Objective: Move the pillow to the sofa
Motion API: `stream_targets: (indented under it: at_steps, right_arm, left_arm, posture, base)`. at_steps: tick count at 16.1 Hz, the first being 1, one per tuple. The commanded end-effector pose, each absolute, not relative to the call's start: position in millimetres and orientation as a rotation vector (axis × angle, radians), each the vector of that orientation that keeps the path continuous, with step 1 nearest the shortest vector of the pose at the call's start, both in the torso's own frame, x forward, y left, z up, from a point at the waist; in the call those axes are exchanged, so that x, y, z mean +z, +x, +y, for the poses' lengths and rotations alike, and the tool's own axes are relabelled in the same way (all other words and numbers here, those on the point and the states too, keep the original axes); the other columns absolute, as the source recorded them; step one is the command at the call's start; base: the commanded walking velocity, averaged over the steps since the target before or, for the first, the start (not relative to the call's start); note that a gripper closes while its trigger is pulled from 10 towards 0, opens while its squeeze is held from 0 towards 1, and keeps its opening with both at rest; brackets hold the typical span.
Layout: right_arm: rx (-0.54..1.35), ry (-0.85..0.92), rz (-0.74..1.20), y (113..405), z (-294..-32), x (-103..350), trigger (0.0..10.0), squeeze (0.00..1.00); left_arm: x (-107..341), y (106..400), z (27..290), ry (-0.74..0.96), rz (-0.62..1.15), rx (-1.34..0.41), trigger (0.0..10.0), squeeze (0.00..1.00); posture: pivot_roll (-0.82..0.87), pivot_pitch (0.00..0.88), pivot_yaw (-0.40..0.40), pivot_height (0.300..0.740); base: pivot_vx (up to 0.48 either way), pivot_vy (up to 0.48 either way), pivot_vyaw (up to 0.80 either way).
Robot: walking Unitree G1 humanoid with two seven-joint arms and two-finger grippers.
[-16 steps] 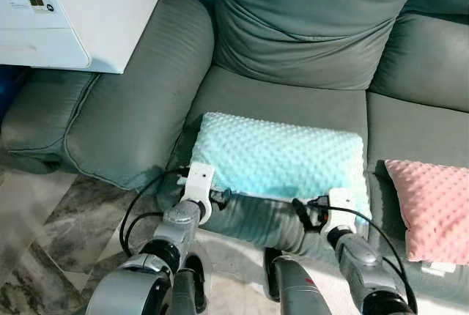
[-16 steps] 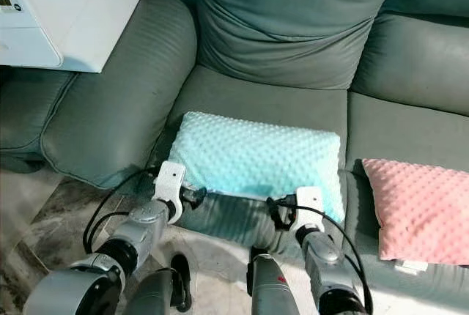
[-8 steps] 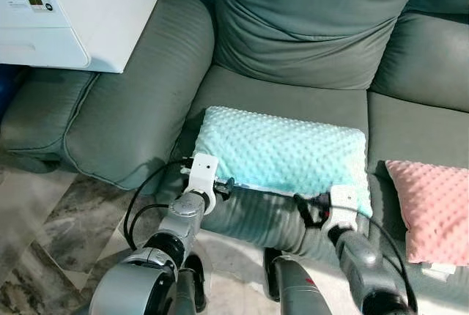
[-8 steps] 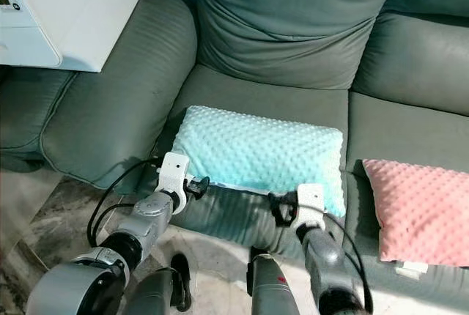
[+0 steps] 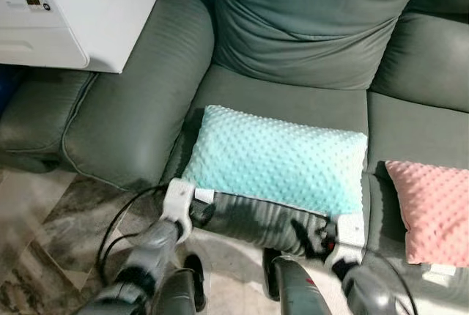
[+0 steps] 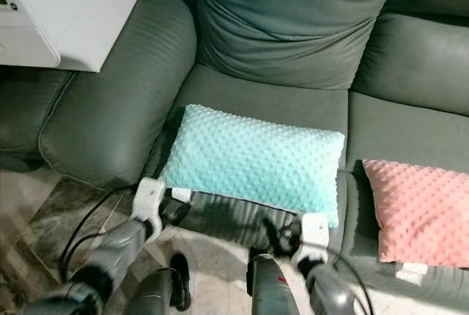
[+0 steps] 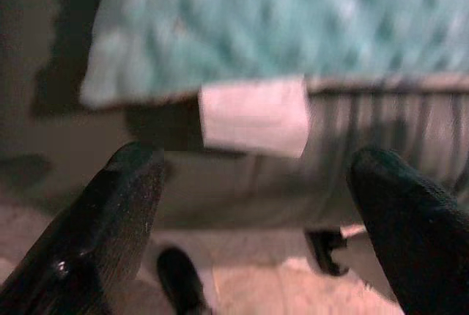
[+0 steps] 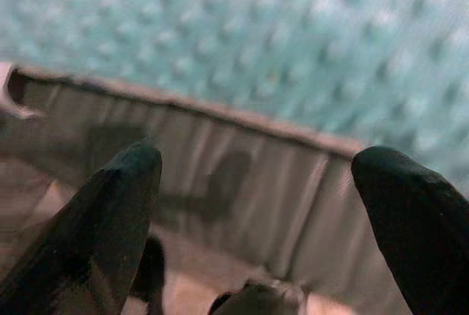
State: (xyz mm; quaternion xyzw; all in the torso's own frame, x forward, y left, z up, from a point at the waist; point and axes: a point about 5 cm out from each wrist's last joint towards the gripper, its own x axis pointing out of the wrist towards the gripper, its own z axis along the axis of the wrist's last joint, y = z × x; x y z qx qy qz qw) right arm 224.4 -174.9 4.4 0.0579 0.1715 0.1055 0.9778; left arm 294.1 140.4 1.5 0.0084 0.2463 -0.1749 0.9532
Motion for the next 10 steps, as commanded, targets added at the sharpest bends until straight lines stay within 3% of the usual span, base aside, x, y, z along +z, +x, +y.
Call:
stream_targets:
  at_steps: [1, 5, 10]
  right_arm:
    - [0.229, 0.136, 0.362, 213, -170, 7, 10.0, 0.0]
    - [0.194, 0.145, 0.302, 213, -172, 31, 10.0, 0.0]
    - [0.203, 0.143, 0.197, 260, -163, 63, 10.0, 0.0]
  left_arm:
    - [-7, 281, 150, 0.02, 0.528, -0.377, 10.0, 0.0]
    - [13, 279, 160, -0.006, 0.416, -0.343, 10.0, 0.0]
    - [47, 290, 169, -0.062, 0.224, -0.192, 10.0, 0.0]
  posture:
    - [-0.18, 0.277, 0.086, 0.74]
    - [-0.18, 0.199, 0.08, 0.74]
    - [-0.15, 0.03, 0.054, 0.74]
  base:
    - [0.0, 0.0, 0.0]
    - [0.0, 0.0, 0.0]
    - [0.0, 0.0, 0.0]
